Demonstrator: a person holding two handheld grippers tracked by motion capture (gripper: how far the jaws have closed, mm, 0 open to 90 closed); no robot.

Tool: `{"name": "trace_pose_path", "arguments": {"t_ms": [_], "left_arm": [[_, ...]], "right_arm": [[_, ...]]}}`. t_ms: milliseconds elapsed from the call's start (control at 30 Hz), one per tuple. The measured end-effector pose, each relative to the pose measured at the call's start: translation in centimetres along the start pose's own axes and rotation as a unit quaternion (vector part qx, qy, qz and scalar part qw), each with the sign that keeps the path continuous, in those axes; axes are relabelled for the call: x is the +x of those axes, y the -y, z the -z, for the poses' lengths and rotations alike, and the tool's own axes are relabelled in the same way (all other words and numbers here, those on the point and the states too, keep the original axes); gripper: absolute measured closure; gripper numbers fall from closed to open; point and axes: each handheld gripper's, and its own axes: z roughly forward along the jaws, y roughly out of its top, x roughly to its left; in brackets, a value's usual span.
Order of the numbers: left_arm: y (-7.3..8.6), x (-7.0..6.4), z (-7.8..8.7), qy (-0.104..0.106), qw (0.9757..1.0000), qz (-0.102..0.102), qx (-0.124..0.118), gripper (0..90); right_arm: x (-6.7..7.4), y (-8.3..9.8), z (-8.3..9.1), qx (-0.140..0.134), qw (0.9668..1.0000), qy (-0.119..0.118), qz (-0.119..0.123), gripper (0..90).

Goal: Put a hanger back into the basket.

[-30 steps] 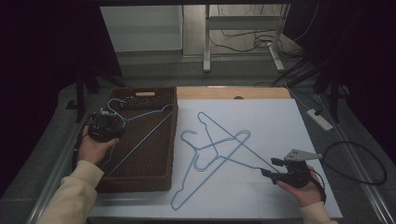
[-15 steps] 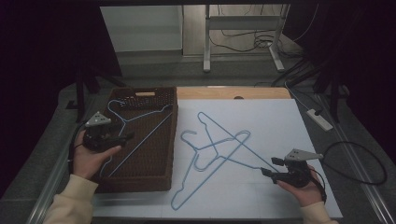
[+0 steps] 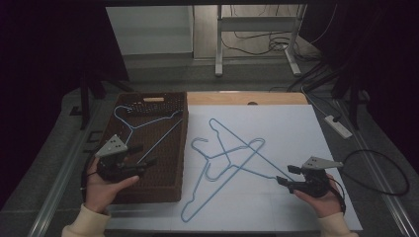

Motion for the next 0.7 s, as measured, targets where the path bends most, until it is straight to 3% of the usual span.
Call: {"name": "trace_pose_path", "arguments": {"t_ms": [367, 700], "left_arm": [[1.2, -1.3, -1.5, 0.034, 0.9994, 0.006, -0.010, 33.1], [2.0, -1.4, -1.8, 0.037, 0.9992, 0.004, -0.016, 33.1]], "right_arm": [[0.1, -0.1, -0.1, 0.000, 1.0000, 0.004, 0.002, 35.0], [0.3, -0.4, 0.3, -0.021, 0.9997, 0.010, 0.007, 35.3]]}}
